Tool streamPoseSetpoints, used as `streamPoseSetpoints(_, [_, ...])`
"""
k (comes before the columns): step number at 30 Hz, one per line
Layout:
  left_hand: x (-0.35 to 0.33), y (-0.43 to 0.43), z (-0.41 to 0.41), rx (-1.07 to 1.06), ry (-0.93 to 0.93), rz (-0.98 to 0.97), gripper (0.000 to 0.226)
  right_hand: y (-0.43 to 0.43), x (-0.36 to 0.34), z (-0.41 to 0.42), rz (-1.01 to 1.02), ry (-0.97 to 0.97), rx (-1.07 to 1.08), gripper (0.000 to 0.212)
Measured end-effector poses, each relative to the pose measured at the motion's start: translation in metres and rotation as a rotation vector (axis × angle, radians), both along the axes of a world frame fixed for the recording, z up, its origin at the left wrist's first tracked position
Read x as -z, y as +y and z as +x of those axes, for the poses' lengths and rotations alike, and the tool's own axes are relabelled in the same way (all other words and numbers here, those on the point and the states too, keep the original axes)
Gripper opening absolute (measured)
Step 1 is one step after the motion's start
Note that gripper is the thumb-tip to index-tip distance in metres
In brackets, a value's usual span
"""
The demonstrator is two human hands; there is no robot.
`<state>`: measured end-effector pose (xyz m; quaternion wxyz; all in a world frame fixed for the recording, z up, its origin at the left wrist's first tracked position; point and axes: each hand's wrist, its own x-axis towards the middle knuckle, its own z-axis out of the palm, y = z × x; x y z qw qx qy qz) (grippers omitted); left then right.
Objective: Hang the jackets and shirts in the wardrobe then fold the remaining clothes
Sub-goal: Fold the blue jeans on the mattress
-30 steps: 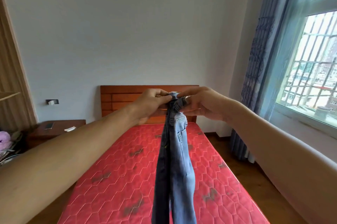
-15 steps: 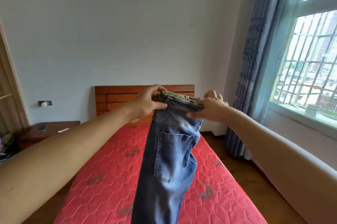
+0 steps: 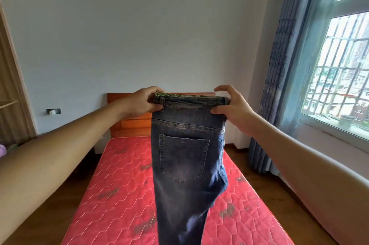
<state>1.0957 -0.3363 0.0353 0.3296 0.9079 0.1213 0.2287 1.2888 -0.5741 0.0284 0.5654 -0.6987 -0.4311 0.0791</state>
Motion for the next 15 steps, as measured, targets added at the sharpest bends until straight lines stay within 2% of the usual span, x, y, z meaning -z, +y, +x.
streamPoseSetpoints(3, [-0.022, -0.004, -0.004, 0.029, 0.157, 0.051, 0.051, 0.006, -0.011, -0.017, 0.066, 0.014, -0.029, 0.059])
streamPoseSetpoints(6, [-0.043, -0.022, 0.003, -0.006, 0.318, 0.355, 0.087, 0.014, -0.019, -0.032, 0.075, 0.011, -0.086, 0.06])
streamPoseSetpoints(7, [-0.046, -0.031, 0.008, -0.011, 0.34, 0.428, 0.091, 0.016, -0.02, -0.036, 0.087, 0.001, -0.094, 0.06])
streamPoseSetpoints(8, [-0.046, -0.037, 0.014, 0.007, 0.342, 0.441, 0.081, 0.018, -0.022, -0.04, 0.098, -0.013, -0.091, 0.06])
streamPoseSetpoints(10, [-0.041, -0.043, 0.029, 0.067, 0.301, 0.425, 0.041, 0.018, -0.026, -0.044, 0.121, -0.035, -0.071, 0.059])
streamPoseSetpoints(11, [-0.039, -0.044, 0.033, 0.091, 0.255, 0.436, 0.032, 0.016, -0.028, -0.041, 0.14, -0.029, -0.066, 0.059])
streamPoseSetpoints(13, [-0.041, -0.045, 0.039, 0.103, 0.157, 0.46, 0.027, 0.008, -0.026, -0.032, 0.176, 0.024, -0.082, 0.058])
streamPoseSetpoints(15, [-0.047, -0.047, 0.041, 0.123, 0.07, 0.457, 0.027, -0.003, -0.017, -0.018, 0.124, 0.039, -0.107, 0.06])
